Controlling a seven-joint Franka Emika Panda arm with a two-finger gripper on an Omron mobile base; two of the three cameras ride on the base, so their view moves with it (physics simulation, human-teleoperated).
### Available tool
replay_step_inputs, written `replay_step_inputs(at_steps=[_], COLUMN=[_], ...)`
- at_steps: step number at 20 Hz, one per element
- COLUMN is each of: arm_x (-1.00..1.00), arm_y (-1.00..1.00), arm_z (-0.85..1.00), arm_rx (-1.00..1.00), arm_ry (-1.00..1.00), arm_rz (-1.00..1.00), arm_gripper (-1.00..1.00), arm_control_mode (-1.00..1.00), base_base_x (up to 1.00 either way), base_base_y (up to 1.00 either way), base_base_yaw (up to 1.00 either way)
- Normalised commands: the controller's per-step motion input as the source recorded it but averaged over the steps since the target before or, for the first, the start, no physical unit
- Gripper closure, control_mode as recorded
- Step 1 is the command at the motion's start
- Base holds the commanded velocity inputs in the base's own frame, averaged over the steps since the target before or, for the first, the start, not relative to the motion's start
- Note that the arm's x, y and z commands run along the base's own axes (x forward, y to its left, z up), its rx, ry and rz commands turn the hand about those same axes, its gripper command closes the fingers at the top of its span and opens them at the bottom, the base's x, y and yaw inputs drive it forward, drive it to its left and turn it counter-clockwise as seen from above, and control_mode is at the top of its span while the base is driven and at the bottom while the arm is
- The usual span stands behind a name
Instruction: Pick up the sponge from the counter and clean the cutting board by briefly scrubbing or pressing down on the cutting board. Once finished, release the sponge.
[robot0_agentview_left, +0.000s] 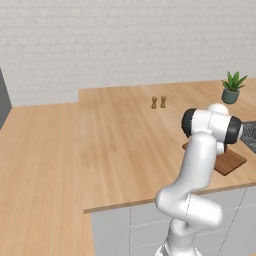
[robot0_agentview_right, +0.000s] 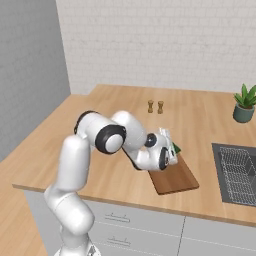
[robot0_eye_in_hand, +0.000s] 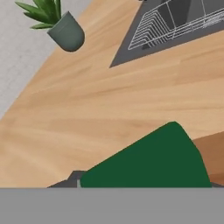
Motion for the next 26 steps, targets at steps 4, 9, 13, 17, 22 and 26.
replay_step_inputs(at_steps=[4,9,13,17,22,26], arm_x=[0.67,0.63,0.47,-0.30,-0.79,-0.96], arm_y=[0.00,0.00,0.01,-0.01,0.00,0.12], arm_z=[-0.75,-0.92,-0.84,-0.79,-0.95,-1.00], arm_rx=[0.00,-0.04,-0.10,-0.18,-0.18,-0.13], arm_ry=[-0.11,-0.11,-0.08,0.00,0.06,0.04], arm_rz=[0.00,0.00,0.00,0.00,0.00,0.00], arm_gripper=[1.00,1.00,1.00,1.00,1.00,1.00], arm_control_mode=[-1.00,-1.00,-1.00,-1.00,-1.00,-1.00], base_base_x=[0.00,0.00,0.00,0.00,0.00,0.00], base_base_y=[0.00,0.00,0.00,0.00,0.00,0.00], base_base_yaw=[0.00,0.00,0.00,0.00,0.00,0.00])
